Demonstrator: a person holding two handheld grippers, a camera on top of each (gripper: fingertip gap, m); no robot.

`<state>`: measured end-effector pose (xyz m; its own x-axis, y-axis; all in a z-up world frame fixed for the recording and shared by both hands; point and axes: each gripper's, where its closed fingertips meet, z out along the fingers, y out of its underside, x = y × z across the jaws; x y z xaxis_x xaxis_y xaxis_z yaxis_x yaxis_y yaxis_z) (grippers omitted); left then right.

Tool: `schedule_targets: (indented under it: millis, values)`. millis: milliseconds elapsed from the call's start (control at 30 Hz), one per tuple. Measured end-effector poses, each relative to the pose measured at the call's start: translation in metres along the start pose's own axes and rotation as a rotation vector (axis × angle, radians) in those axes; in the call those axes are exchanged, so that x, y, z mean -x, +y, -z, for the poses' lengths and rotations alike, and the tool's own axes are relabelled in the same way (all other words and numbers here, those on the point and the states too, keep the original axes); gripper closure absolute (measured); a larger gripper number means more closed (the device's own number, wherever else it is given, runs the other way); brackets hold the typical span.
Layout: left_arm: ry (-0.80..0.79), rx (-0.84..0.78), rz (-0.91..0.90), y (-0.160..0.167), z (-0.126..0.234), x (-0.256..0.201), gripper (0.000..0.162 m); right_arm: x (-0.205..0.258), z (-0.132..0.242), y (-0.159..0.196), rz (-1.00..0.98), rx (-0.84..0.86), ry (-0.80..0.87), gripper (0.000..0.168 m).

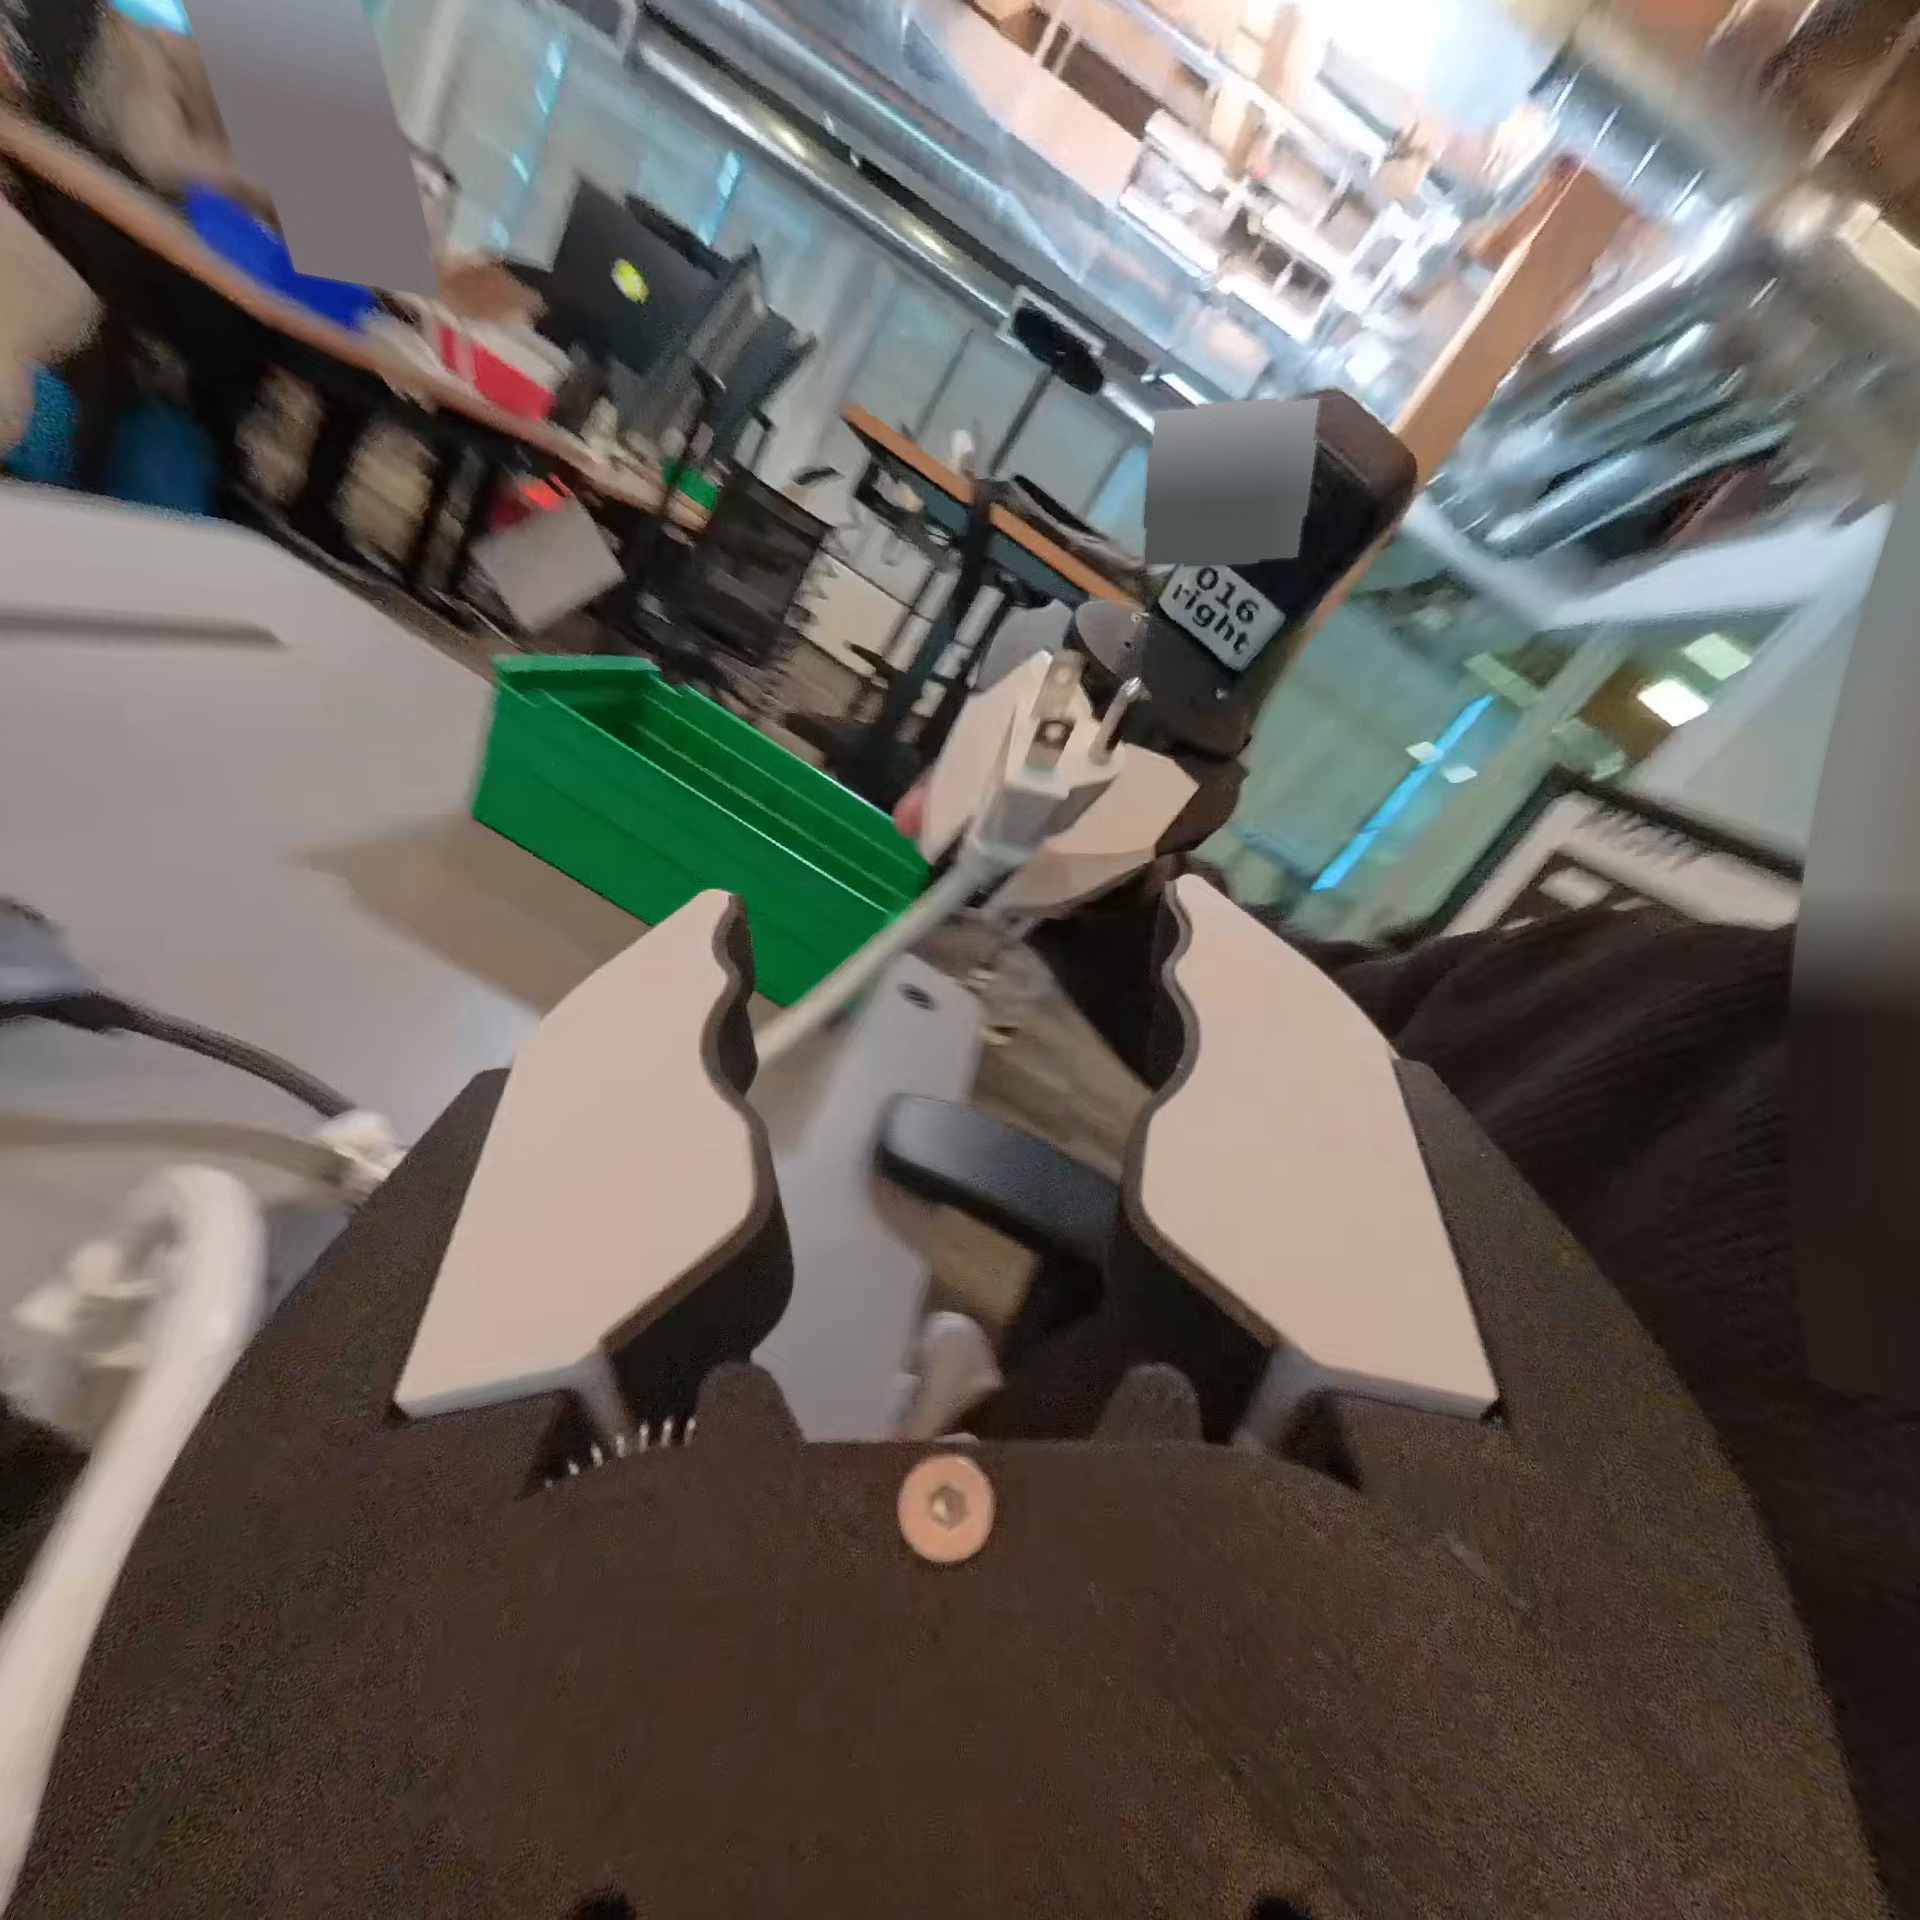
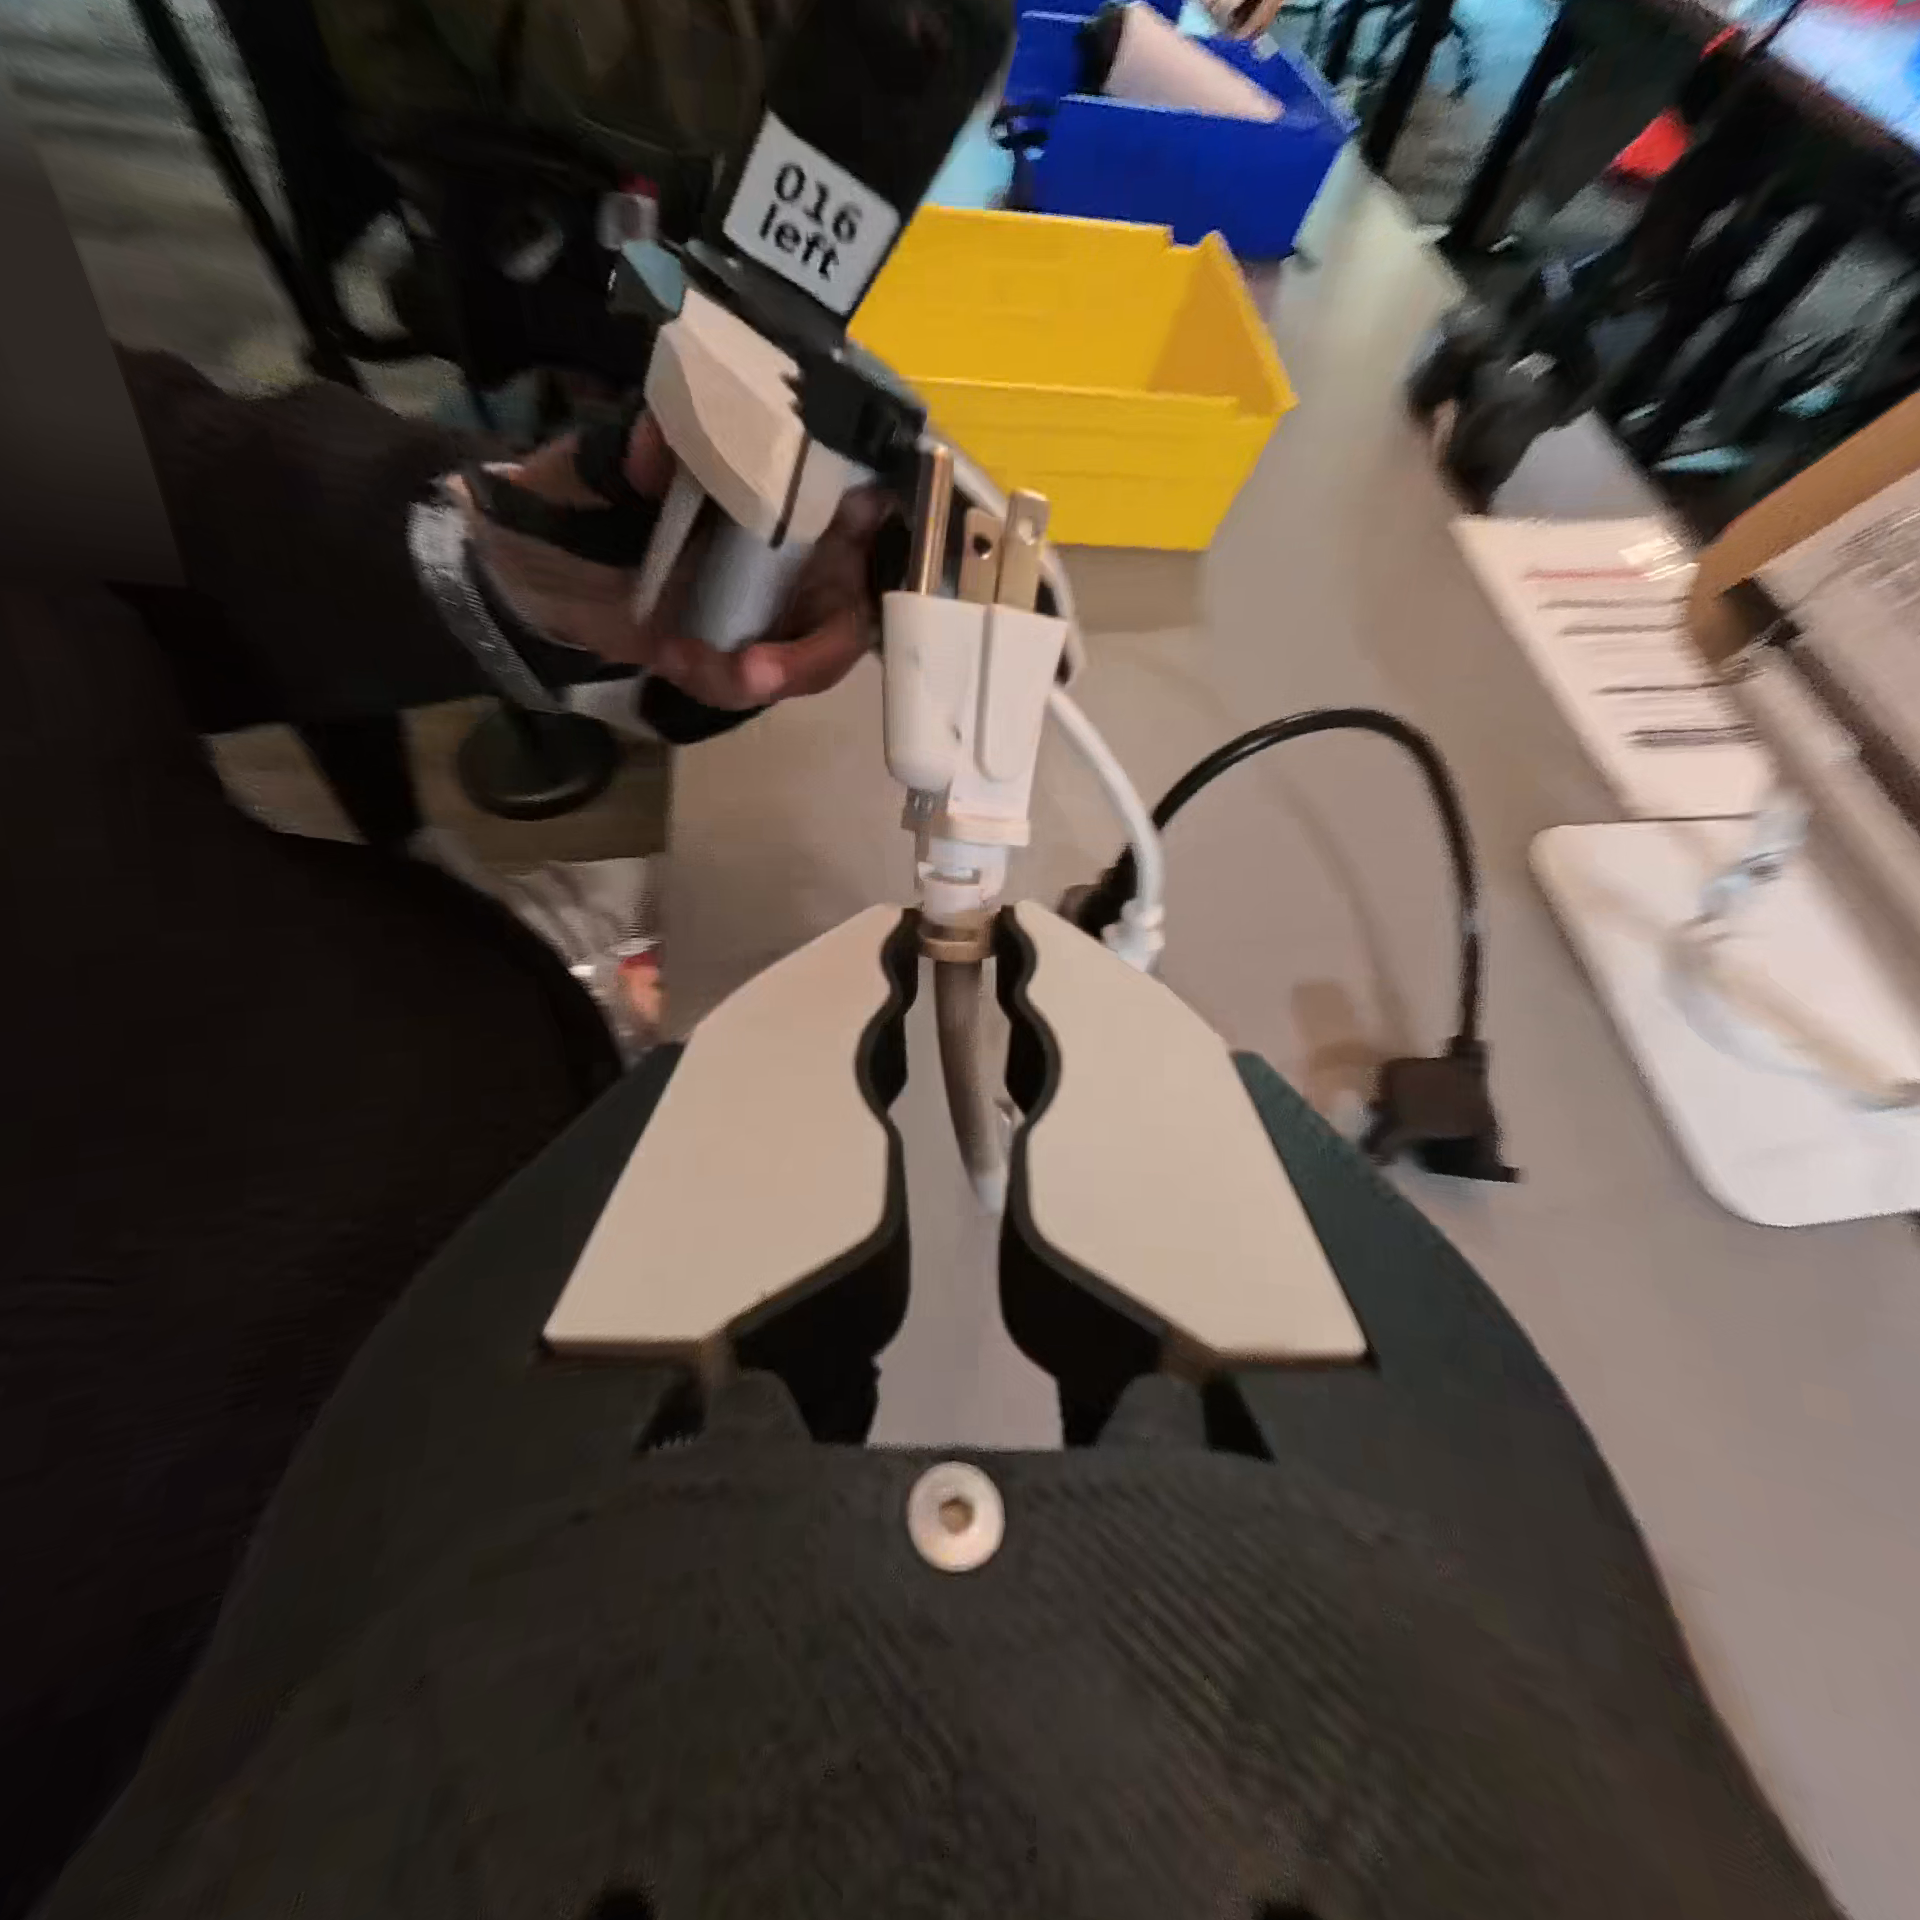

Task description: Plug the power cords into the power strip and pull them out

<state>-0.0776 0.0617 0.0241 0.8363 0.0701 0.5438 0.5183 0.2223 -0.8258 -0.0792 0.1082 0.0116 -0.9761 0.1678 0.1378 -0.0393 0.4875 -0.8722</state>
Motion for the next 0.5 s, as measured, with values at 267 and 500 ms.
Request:
schedule_targets:
  millis: [267,500]
  values:
    - [0.147,0.087,0.29,0.033,-0.032,-0.018,0.086,-0.013,-0.022,0.021,0.434,0.238,0.436,0.154]
    - [0.265,0.04,0.505,0.038,-0.025,-0.008,0.113,-0.004,-0.025,0.022,0.734,0.286,0.554,0.153]
